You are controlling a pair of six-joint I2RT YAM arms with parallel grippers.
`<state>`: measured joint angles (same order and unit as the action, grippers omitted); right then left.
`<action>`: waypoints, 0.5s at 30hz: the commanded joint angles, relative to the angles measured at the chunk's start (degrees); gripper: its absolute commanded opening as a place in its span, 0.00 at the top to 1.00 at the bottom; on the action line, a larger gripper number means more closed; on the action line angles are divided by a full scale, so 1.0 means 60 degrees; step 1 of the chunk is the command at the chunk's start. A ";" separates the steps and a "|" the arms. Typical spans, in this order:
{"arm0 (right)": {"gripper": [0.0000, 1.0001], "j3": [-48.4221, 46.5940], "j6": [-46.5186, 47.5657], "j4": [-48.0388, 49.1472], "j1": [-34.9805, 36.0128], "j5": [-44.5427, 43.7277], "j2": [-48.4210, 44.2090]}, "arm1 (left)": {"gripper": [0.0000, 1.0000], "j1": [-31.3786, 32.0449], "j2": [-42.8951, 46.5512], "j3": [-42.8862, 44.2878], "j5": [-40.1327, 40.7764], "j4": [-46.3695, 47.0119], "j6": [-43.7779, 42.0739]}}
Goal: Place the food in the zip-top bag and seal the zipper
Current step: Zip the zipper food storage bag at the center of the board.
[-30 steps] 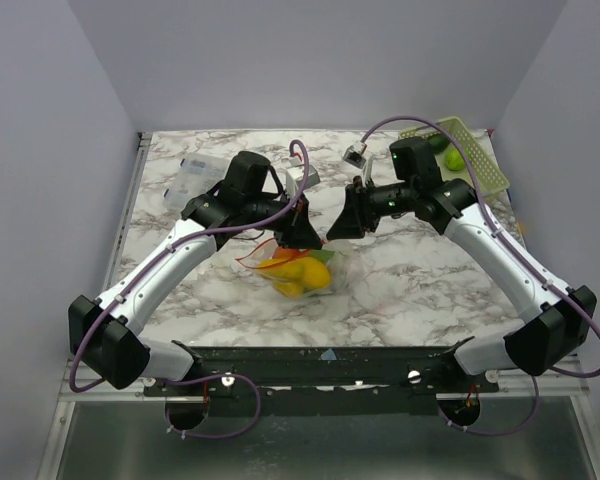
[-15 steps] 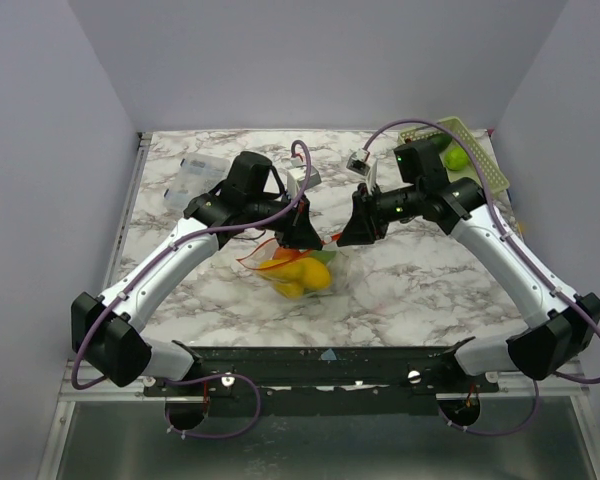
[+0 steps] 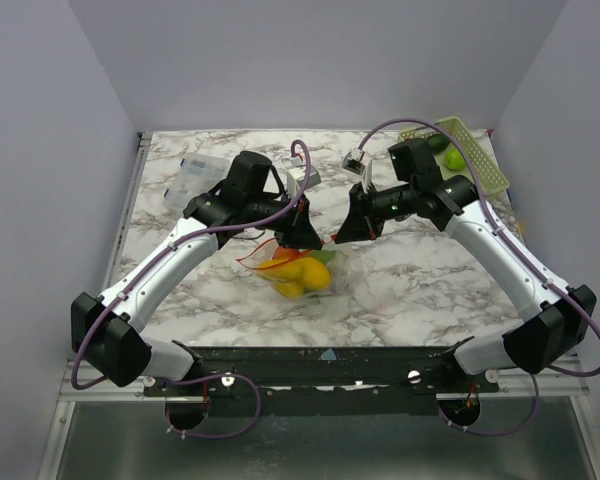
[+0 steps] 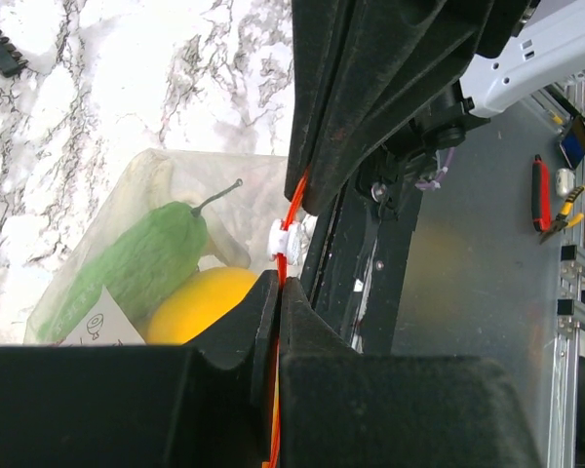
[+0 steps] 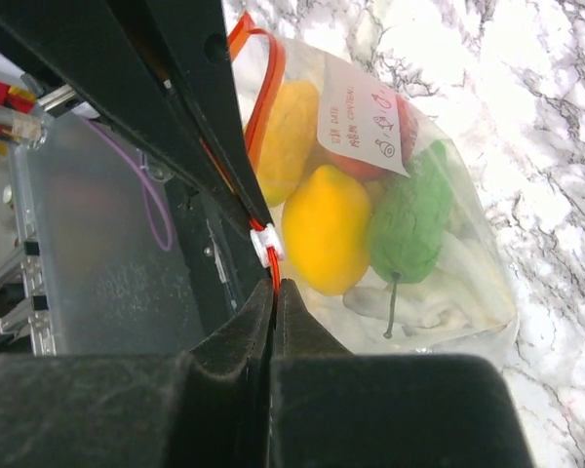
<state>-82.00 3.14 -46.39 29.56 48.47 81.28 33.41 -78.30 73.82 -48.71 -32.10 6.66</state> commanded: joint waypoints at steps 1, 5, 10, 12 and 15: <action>1.00 0.0264 -0.1012 0.0982 0.0139 -0.0905 -0.0064 | 1.00 0.0024 0.0061 0.0336 -0.0415 0.0186 -0.0035; 1.00 0.1270 -0.1778 0.2336 0.0211 -0.2153 -0.1090 | 0.85 0.0013 0.0022 0.0411 -0.0495 0.0358 0.0343; 1.00 0.2306 -0.2339 0.3801 0.0200 -0.2200 -0.2092 | 0.51 0.0027 0.0127 0.0058 -0.0540 0.1764 0.1376; 1.00 0.2418 -0.2439 0.3998 0.0215 -0.1983 -0.2183 | 0.48 0.0027 0.0187 -0.0060 -0.0482 0.2312 0.1700; 1.00 0.2580 -0.2486 0.4225 0.0214 -0.1649 -0.2268 | 0.47 0.0016 0.0126 -0.0045 -0.0319 0.2686 0.1969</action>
<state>-67.85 -9.52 -27.57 30.59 37.82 68.60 33.39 -78.32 73.69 -49.87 -23.35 14.33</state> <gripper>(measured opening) 0.007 0.519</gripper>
